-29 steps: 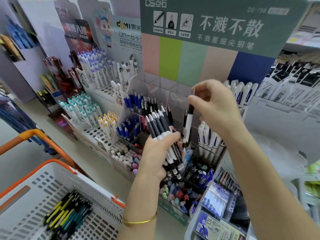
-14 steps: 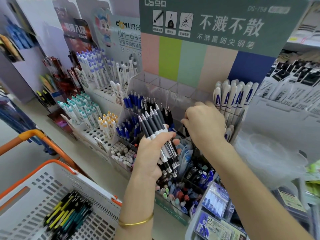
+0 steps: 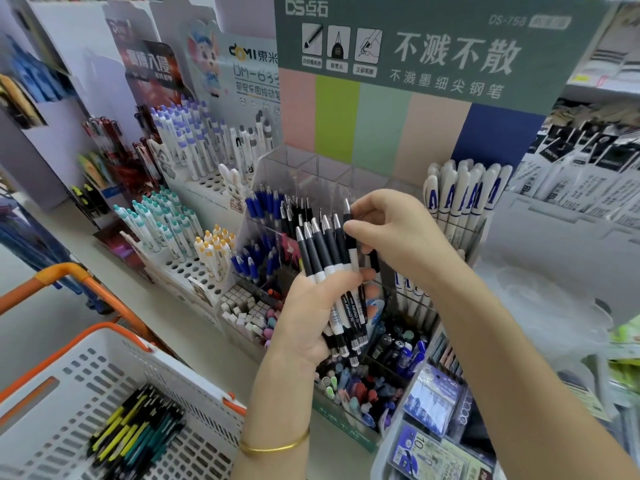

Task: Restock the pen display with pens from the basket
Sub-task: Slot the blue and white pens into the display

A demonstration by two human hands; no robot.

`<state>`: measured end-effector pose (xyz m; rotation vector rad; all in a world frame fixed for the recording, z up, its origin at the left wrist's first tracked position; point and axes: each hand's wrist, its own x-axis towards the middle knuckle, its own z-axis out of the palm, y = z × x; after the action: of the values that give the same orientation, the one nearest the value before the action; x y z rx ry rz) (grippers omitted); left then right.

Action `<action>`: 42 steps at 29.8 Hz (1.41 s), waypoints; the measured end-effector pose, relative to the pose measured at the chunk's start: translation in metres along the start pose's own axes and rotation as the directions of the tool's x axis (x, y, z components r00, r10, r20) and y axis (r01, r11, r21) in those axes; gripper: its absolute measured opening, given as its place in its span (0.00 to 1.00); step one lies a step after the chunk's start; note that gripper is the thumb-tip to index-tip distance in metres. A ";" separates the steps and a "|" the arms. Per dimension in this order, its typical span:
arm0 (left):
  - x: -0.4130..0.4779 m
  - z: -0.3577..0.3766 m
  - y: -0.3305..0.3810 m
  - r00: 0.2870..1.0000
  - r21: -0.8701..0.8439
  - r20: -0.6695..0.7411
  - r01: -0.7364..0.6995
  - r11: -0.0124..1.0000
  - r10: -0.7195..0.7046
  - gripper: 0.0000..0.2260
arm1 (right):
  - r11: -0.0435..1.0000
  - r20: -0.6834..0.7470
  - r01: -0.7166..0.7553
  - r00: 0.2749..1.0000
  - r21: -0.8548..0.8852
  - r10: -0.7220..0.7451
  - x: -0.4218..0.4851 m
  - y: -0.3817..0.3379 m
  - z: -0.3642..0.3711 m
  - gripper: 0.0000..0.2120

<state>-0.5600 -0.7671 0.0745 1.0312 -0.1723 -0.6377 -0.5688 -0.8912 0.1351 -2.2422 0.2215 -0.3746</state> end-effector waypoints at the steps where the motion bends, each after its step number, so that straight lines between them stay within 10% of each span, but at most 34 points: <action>1: 0.001 -0.001 0.001 1.000 -0.004 -0.026 0.008 1.000 -0.008 0.14 | 0.999 -0.022 -0.004 1.000 0.050 0.005 0.000 0.000 0.000 0.05; 15: 0.013 -0.013 0.002 0.932 -0.176 -0.361 -0.115 0.978 0.044 0.06 | 0.973 -0.501 0.223 0.850 0.062 -0.163 -0.008 -0.008 0.000 0.06; 31: 0.010 -0.012 0.001 0.937 -0.176 -0.345 -0.111 0.978 0.044 0.04 | 0.967 -0.486 0.185 0.838 -0.175 -0.248 -0.008 0.008 0.018 0.07; 42: 0.007 -0.003 0.000 0.968 -0.186 -0.252 -0.059 0.981 0.010 0.05 | 0.884 -0.223 0.038 0.962 -0.465 -0.159 -0.002 0.002 0.012 0.03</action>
<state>-0.5534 -0.7690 0.0719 0.9104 0.0916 -0.4768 -0.5667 -0.8836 0.1260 -2.6749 0.3629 -0.7347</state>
